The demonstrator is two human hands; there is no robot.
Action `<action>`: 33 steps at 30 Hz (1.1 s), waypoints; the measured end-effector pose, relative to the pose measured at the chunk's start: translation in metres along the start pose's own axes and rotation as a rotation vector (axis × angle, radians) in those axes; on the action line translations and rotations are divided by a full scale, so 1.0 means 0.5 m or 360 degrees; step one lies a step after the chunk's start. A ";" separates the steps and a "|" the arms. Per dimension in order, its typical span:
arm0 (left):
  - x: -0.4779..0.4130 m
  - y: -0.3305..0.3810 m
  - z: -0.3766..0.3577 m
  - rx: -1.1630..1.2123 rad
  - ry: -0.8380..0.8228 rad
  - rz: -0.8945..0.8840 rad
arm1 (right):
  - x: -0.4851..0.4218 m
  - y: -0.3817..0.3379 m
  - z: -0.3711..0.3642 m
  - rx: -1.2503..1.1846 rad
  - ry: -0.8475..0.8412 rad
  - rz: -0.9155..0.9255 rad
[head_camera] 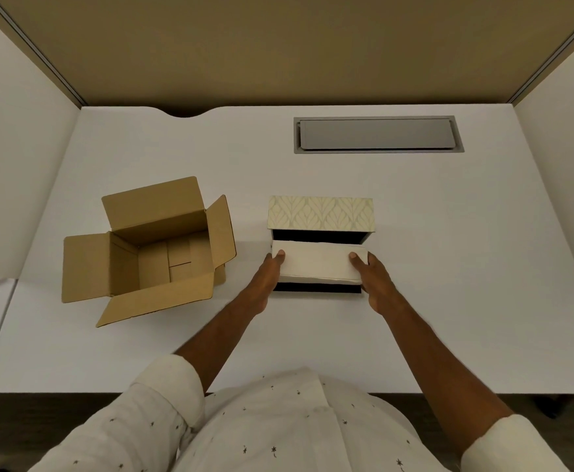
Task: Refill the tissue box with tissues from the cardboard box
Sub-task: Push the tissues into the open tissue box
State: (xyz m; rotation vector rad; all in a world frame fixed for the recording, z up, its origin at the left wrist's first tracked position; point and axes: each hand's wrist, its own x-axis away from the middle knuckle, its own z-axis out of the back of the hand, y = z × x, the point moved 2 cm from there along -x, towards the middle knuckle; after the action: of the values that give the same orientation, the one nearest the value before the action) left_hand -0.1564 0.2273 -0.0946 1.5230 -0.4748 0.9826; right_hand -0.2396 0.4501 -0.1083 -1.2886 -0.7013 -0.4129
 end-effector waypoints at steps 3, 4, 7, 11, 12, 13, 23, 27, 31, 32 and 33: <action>0.003 -0.003 -0.002 -0.0107 0.0018 -0.0017 | -0.004 -0.003 0.003 0.0015 0.0009 -0.0029; 0.002 -0.005 -0.002 -0.0136 0.0024 -0.0036 | -0.005 -0.002 0.003 0.0029 0.0010 -0.0029; 0.002 -0.008 0.001 -0.0235 0.0026 -0.0086 | -0.001 -0.002 -0.001 0.0066 0.0019 -0.0009; 0.003 -0.011 0.000 -0.0318 0.0037 -0.0136 | -0.003 -0.004 -0.001 0.0110 0.0009 0.0012; 0.004 -0.011 -0.001 -0.0328 0.0046 -0.0154 | -0.003 -0.004 -0.001 0.0126 0.0008 0.0014; 0.005 -0.012 -0.002 -0.0341 0.0063 -0.0169 | -0.002 -0.004 0.000 0.0137 0.0009 0.0017; 0.004 -0.011 -0.009 -0.0359 0.0141 -0.0218 | 0.004 -0.011 -0.007 0.0149 0.0062 0.0020; 0.003 -0.010 -0.011 -0.0310 0.0164 -0.0222 | 0.007 -0.020 -0.014 0.0143 0.0072 0.0028; 0.003 -0.008 -0.009 -0.0289 0.0170 -0.0222 | 0.010 -0.023 -0.017 0.0150 0.0064 0.0041; 0.002 -0.007 -0.010 -0.0279 0.0162 -0.0215 | 0.010 -0.022 -0.016 0.0159 0.0058 0.0039; 0.002 -0.006 -0.010 -0.0269 0.0156 -0.0207 | 0.010 -0.022 -0.015 0.0165 0.0051 0.0036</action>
State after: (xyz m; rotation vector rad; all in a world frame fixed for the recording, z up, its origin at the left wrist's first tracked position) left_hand -0.1549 0.2328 -0.0959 1.3307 -0.3746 0.8886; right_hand -0.2411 0.4406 -0.0980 -1.1890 -0.6719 -0.3733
